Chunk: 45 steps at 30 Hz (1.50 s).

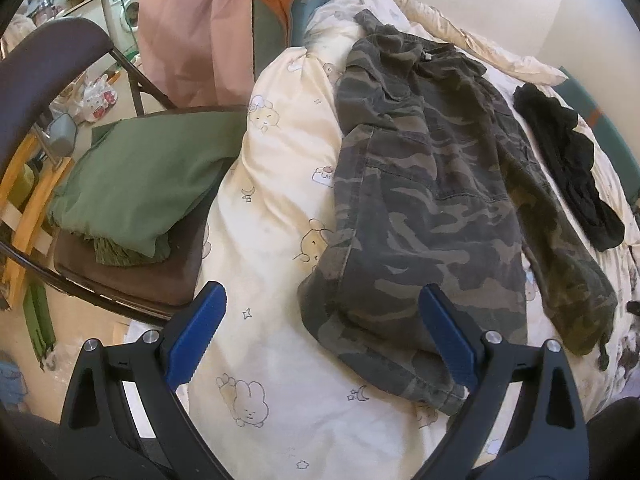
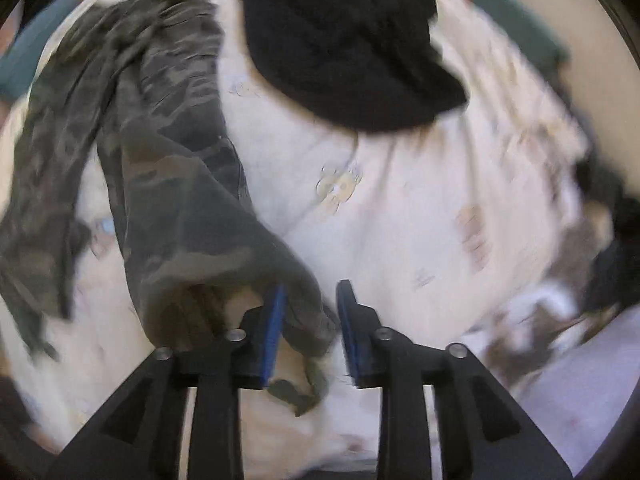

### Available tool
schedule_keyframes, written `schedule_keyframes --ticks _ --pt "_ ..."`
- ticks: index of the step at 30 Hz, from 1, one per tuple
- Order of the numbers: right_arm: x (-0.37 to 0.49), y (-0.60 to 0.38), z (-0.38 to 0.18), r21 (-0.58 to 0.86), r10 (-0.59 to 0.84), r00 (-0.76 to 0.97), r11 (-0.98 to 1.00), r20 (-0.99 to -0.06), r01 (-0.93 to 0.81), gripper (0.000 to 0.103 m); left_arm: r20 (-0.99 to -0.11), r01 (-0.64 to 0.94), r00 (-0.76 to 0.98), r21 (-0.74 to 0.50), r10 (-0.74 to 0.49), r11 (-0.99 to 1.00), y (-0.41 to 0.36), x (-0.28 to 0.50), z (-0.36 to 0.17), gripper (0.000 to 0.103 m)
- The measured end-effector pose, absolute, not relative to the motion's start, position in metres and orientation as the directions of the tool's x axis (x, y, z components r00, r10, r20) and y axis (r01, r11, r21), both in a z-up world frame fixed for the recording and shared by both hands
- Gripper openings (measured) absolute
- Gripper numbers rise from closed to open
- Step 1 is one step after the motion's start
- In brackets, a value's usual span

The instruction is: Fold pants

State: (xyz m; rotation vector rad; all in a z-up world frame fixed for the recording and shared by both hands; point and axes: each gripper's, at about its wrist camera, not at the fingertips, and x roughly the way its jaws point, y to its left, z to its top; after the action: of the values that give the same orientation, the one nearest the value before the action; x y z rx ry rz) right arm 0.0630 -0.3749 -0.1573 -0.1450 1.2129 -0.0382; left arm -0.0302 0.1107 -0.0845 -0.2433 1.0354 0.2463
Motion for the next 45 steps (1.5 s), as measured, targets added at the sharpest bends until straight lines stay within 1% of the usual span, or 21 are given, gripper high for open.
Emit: schedule_keyframes --ticks 1,2,3,5,6,8,11,13,19,20,21,22,25,28,31,36,37,38,41,43,45 --pt "0.058 -0.371 -0.151 -0.172 -0.138 0.373 0.983 -0.917 -0.060 0.070 -0.869 -0.316 0.486 -0.081 0.088 0.945 0.111 -0.031 -0.085 0.096" --pt "0.051 -0.368 -0.144 -0.199 -0.152 0.405 0.977 -0.902 -0.077 0.085 -0.871 -0.317 0.484 -0.082 0.087 0.945 0.112 -0.031 -0.086 0.096" --pt "0.051 -0.371 -0.139 -0.188 -0.134 0.414 0.978 -0.900 -0.093 0.086 -0.874 -0.318 0.479 -0.088 0.080 0.944 0.113 -0.032 -0.088 0.096" --pt "0.042 -0.369 -0.136 -0.076 -0.023 0.386 0.990 -0.922 -0.122 0.086 -0.882 -0.315 0.466 -0.092 0.070 0.945 0.113 -0.033 -0.092 0.096" --pt "0.036 -0.365 -0.135 0.046 0.095 0.376 0.989 -0.922 -0.137 0.086 -0.890 -0.309 0.452 -0.091 0.062 0.947 0.113 -0.033 -0.096 0.096" --pt "0.028 -0.349 -0.136 0.178 0.224 0.371 0.972 -0.901 -0.156 0.086 -0.903 -0.297 0.427 -0.089 0.049 0.951 0.110 -0.033 -0.104 0.095" --pt "0.021 -0.303 -0.150 0.303 0.369 0.345 0.924 -0.863 -0.232 0.086 -0.916 -0.288 0.396 -0.066 0.056 0.955 0.107 -0.036 -0.112 0.096" --pt "0.020 -0.260 -0.169 0.330 0.412 0.305 0.899 -0.859 -0.287 0.085 -0.921 -0.283 0.382 -0.041 0.073 0.958 0.103 -0.042 -0.115 0.096" --pt "0.022 -0.164 -0.232 0.352 0.450 0.204 0.854 -0.869 -0.384 0.076 -0.930 -0.268 0.365 -0.054 0.049 0.962 0.102 -0.053 -0.120 0.096" --pt "0.024 -0.157 -0.237 0.341 0.446 0.217 0.855 -0.869 -0.391 0.066 -0.930 -0.270 0.364 -0.049 0.055 0.962 0.102 -0.053 -0.120 0.096" --pt "0.025 -0.147 -0.239 0.339 0.454 0.226 0.847 -0.862 -0.409 0.052 -0.928 -0.274 0.366 -0.043 0.063 0.961 0.104 -0.054 -0.120 0.096" --pt "0.027 -0.140 -0.238 0.356 0.476 0.219 0.832 -0.852 -0.427 0.025 -0.927 -0.282 0.370 -0.041 0.069 0.959 0.106 -0.054 -0.119 0.096" --pt "0.030 -0.131 -0.207 0.364 0.542 0.273 0.785 -0.795 -0.501 0.005 -0.922 -0.310 0.381 -0.058 0.068 0.949 0.112 -0.053 -0.116 0.095" --pt "0.042 -0.133 -0.166 0.392 0.619 0.324 0.739 -0.715 -0.548 0.005 -0.908 -0.328 0.411 -0.070 0.076 0.942 0.112 -0.047 -0.111 0.095" --pt "0.077 -0.137 -0.142 0.434 0.651 0.367 0.736 -0.665 -0.519 0.005 -0.905 -0.307 0.421 -0.080 0.060 0.948 0.103 -0.036 -0.110 0.095" --pt "0.155 -0.110 -0.159 0.418 0.568 0.390 0.813 -0.725 -0.406 0.005 -0.908 -0.269 0.418 -0.128 -0.004 0.955 0.089 -0.025 -0.108 0.096" --pt "0.173 -0.106 -0.169 0.381 0.516 0.406 0.847 -0.754 -0.370 0.005 -0.909 -0.263 0.417 -0.129 -0.008 0.956 0.088 -0.023 -0.108 0.096" --pt "0.186 -0.102 -0.179 0.369 0.486 0.397 0.866 -0.778 -0.337 0.011 -0.911 -0.255 0.413 -0.123 -0.007 0.959 0.087 -0.021 -0.108 0.096" --pt "0.213 -0.095 -0.213 0.395 0.468 0.274 0.874 -0.840 -0.282 0.018 -0.918 -0.255 0.395 -0.118 -0.008 0.960 0.088 -0.019 -0.113 0.096" --pt "0.212 -0.096 -0.219 0.388 0.462 0.245 0.872 -0.852 -0.298 0.022 -0.926 -0.267 0.378 -0.139 -0.029 0.954 0.092 -0.019 -0.118 0.096" --pt "0.205 -0.104 -0.214 0.399 0.492 0.252 0.851 -0.834 -0.340 0.048 -0.933 -0.285 0.354 -0.179 -0.071 0.942 0.095 -0.019 -0.124 0.096"
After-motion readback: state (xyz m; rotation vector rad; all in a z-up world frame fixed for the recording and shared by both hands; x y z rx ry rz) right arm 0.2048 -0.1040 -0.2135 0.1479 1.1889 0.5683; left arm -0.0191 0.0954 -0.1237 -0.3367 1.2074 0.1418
